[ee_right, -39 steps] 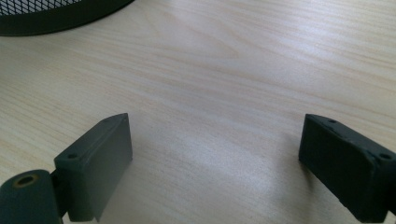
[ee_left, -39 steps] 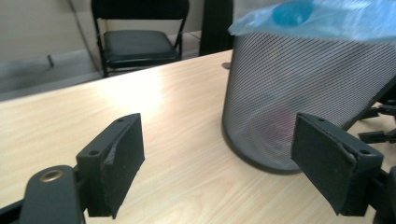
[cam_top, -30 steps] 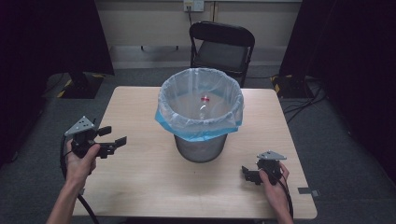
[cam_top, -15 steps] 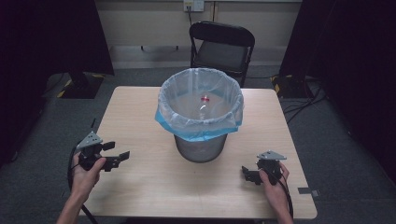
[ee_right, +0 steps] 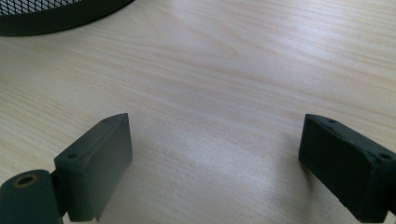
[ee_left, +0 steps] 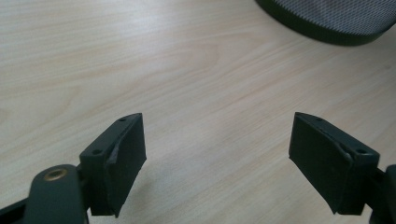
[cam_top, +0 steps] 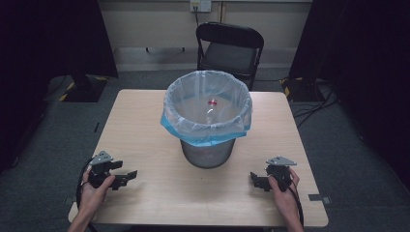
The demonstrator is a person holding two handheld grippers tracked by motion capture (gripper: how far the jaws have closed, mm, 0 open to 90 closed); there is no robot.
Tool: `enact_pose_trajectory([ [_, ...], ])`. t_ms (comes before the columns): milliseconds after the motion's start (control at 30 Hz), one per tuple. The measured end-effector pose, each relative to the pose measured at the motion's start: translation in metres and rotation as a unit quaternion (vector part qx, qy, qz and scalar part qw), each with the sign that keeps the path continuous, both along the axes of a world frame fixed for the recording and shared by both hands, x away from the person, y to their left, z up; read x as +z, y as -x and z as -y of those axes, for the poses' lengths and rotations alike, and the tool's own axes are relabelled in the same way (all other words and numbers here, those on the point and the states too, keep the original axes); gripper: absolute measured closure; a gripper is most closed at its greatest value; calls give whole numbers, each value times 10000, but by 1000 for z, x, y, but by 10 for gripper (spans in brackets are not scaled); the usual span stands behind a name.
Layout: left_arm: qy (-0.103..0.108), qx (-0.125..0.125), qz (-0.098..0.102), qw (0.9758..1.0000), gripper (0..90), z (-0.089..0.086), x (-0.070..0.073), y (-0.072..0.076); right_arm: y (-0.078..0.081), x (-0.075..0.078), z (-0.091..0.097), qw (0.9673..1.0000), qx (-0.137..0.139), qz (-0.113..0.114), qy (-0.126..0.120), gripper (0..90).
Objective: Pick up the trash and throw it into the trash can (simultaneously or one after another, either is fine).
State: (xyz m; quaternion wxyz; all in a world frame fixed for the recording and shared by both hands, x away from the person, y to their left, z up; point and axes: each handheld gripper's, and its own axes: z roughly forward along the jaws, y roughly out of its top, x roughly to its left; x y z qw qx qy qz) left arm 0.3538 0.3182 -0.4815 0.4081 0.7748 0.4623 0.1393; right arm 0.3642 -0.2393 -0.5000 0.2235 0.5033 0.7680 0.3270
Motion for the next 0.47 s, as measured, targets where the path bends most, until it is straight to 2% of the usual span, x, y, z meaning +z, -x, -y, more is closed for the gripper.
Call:
enact_pose_trajectory([
  [67, -100, -34, -46, 9999, 185, 4, -4, 0, 0, 0, 0, 10000, 0, 0, 0, 88],
  [100, -271, -77, -101, 9996, 185, 8, -9, -1, 0, 0, 0, 10000, 0, 0, 0, 88],
  [200, -395, -58, -141, 9991, 185, 13, -13, -1, 0, 0, 0, 10000, 0, 0, 0, 88],
  [300, -600, -33, 37, 9982, 167, 18, -16, -2, 0, 0, 0, 10000, -2, 0, 0, 89],
  [333, -590, 21, 87, 9982, 167, 20, -17, -1, 0, 0, 0, 10000, -2, 0, 0, 89],
  [367, -822, 67, 222, 9963, 152, 26, -19, 1, 0, 0, 0, 10000, -1, 0, 0, 89],
  [467, -793, 21, 206, 9966, 148, 26, -19, 0, 0, 0, 0, 10000, -2, 0, 0, 89],
])
